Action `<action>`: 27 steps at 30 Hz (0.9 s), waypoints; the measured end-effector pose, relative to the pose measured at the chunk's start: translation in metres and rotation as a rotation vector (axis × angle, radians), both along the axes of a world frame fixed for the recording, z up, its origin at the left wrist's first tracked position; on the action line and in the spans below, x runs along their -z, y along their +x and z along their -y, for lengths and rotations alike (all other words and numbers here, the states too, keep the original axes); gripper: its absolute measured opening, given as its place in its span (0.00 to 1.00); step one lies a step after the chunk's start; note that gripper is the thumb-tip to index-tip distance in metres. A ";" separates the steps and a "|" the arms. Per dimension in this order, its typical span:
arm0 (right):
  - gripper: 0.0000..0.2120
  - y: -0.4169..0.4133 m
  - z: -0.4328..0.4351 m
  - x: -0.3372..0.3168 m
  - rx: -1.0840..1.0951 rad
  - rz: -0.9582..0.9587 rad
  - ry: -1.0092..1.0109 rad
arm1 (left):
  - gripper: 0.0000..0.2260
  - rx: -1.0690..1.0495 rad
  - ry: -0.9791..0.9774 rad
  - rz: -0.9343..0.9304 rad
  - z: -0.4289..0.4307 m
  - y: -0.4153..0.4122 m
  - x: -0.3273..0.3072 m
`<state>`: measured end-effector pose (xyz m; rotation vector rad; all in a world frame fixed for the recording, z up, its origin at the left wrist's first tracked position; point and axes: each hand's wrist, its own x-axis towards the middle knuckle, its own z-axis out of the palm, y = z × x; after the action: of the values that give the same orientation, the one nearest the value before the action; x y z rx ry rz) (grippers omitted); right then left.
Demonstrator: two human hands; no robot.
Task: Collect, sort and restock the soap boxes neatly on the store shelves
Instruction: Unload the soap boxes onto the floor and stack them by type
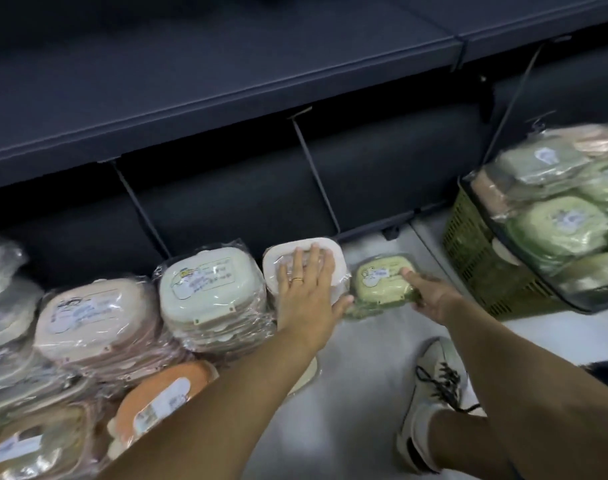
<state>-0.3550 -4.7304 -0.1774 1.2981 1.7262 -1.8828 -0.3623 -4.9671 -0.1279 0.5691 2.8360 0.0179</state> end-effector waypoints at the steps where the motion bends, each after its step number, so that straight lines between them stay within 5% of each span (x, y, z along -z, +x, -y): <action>1: 0.07 -0.007 0.002 0.013 -0.014 -0.001 -0.016 | 0.37 0.000 0.000 -0.026 0.000 -0.001 0.004; 9: 0.35 -0.021 0.010 0.077 -0.115 0.012 0.078 | 0.35 0.015 0.068 -0.190 0.001 0.000 0.014; 14: 0.35 -0.026 0.011 0.075 -0.123 0.050 0.129 | 0.37 0.004 0.064 -0.094 0.001 0.000 0.008; 18: 0.30 -0.033 0.024 0.045 0.104 0.020 0.343 | 0.37 -0.003 0.075 0.095 0.003 -0.004 -0.010; 22: 0.17 -0.041 0.062 -0.049 0.394 -0.326 0.410 | 0.29 0.063 0.200 0.117 0.024 0.002 -0.068; 27: 0.01 -0.014 0.194 -0.186 0.200 -0.943 0.343 | 0.25 0.168 0.443 -0.199 0.141 0.031 -0.144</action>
<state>-0.3691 -4.9245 0.0084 0.6881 2.5079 -2.6588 -0.3315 -5.1081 0.0158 0.9456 2.9731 0.6021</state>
